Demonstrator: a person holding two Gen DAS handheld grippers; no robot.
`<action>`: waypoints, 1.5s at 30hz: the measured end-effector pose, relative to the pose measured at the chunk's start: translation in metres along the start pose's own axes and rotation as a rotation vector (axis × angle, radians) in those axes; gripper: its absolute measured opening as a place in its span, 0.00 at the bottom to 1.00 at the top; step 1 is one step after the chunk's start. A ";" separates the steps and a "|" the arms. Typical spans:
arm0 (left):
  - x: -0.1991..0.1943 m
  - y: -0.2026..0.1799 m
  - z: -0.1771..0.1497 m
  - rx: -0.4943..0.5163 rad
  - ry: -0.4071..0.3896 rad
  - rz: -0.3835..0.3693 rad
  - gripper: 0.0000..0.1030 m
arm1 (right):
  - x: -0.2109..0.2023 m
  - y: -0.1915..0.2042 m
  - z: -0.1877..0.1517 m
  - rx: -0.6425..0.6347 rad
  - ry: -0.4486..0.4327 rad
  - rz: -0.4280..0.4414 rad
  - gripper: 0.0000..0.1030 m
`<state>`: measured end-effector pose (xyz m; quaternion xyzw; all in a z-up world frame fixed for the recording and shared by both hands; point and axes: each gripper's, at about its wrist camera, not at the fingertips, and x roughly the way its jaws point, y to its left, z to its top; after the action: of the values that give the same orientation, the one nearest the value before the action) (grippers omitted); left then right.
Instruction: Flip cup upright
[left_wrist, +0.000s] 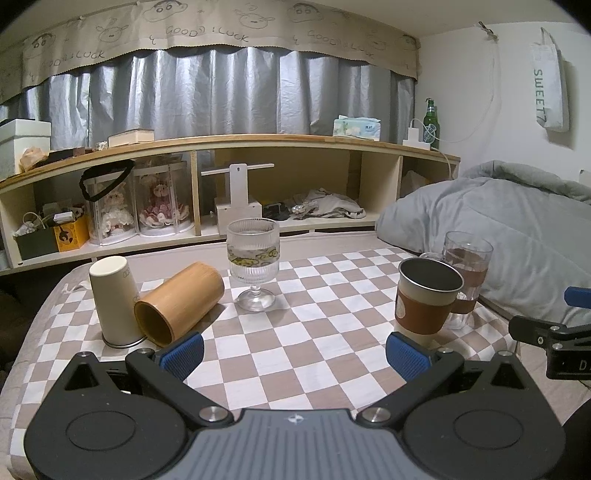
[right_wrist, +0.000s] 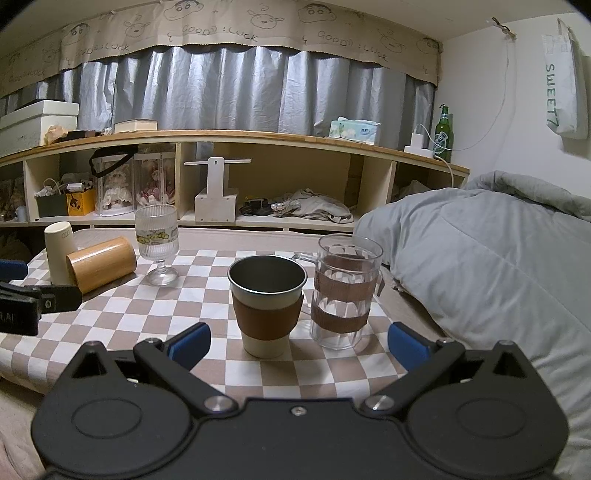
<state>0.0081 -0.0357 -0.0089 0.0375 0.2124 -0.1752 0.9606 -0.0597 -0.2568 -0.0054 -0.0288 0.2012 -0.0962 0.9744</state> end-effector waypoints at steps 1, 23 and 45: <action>0.000 0.000 0.000 0.000 0.001 0.000 1.00 | 0.000 0.000 0.000 0.000 0.000 0.000 1.00; 0.000 0.001 -0.001 -0.004 0.004 0.007 1.00 | 0.000 0.000 0.000 0.002 0.001 0.002 1.00; 0.000 0.002 -0.002 0.003 0.007 0.010 1.00 | -0.001 0.001 0.000 0.008 -0.001 0.006 1.00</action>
<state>0.0082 -0.0333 -0.0103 0.0407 0.2152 -0.1706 0.9607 -0.0602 -0.2558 -0.0054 -0.0241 0.2005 -0.0939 0.9749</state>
